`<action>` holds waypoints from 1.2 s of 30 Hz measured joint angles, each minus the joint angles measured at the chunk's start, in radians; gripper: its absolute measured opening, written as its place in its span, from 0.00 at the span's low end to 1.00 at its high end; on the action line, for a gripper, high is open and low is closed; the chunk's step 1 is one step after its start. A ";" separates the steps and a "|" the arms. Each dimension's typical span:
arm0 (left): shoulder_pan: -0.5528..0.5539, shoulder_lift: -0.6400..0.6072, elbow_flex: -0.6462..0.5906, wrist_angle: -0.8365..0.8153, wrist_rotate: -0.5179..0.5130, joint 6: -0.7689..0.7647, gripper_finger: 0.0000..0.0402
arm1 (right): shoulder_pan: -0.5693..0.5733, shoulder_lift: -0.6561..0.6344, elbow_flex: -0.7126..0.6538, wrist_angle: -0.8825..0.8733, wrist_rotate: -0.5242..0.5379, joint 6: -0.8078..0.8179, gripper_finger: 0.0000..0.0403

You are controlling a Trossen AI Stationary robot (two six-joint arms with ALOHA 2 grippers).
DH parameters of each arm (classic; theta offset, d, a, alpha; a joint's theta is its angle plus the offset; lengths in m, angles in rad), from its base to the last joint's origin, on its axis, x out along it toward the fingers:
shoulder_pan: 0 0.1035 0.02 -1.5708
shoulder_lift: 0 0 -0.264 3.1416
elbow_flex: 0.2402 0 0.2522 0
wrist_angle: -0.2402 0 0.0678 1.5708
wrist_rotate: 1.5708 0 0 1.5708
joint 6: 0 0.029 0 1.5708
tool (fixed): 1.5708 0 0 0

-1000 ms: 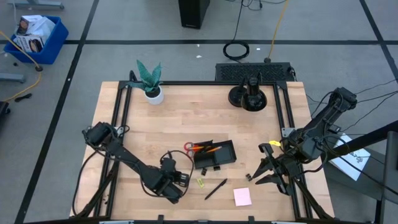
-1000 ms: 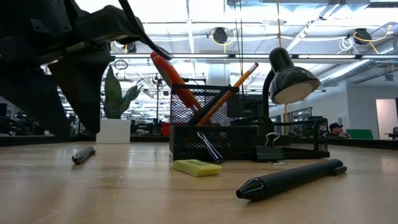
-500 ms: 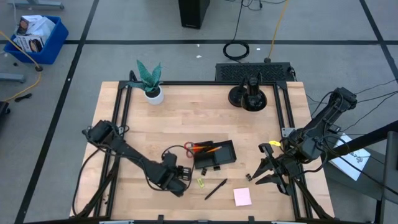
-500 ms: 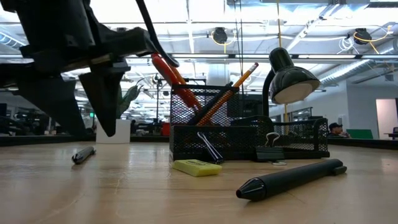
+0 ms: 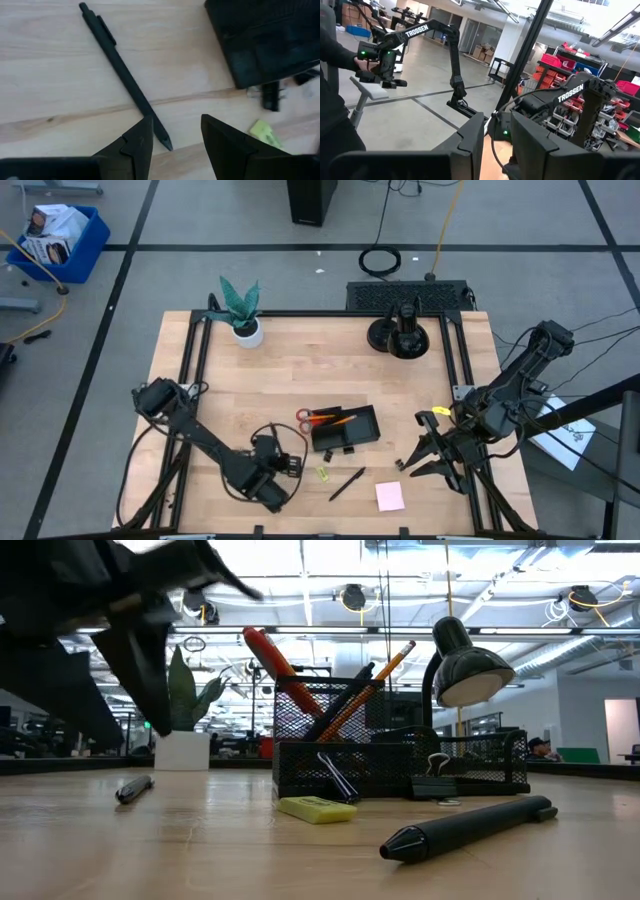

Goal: Pick and place office supplies into organizer
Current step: Put the left black pen into the black desk organizer

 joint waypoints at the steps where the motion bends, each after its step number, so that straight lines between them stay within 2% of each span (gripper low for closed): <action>1: -0.009 -0.001 0.000 -0.006 -0.016 -0.020 0.42 | 0.000 0.000 0.000 0.000 0.000 0.000 0.22; 9: -0.030 -0.002 0.000 -0.146 0.003 -0.228 0.42 | 0.000 0.000 0.000 0.007 0.000 0.000 0.22; 22: 0.031 -0.002 0.000 -0.248 0.038 -0.289 0.42 | 0.000 0.000 0.000 0.006 0.000 0.000 0.22; 29: 0.043 0.000 -0.004 -0.237 0.052 -0.298 0.42 | 0.000 0.000 0.000 0.005 -0.001 0.000 0.22; 36: 0.072 0.004 -0.079 -0.116 0.085 -0.297 0.42 | 0.000 0.000 0.000 -0.004 -0.001 0.001 0.22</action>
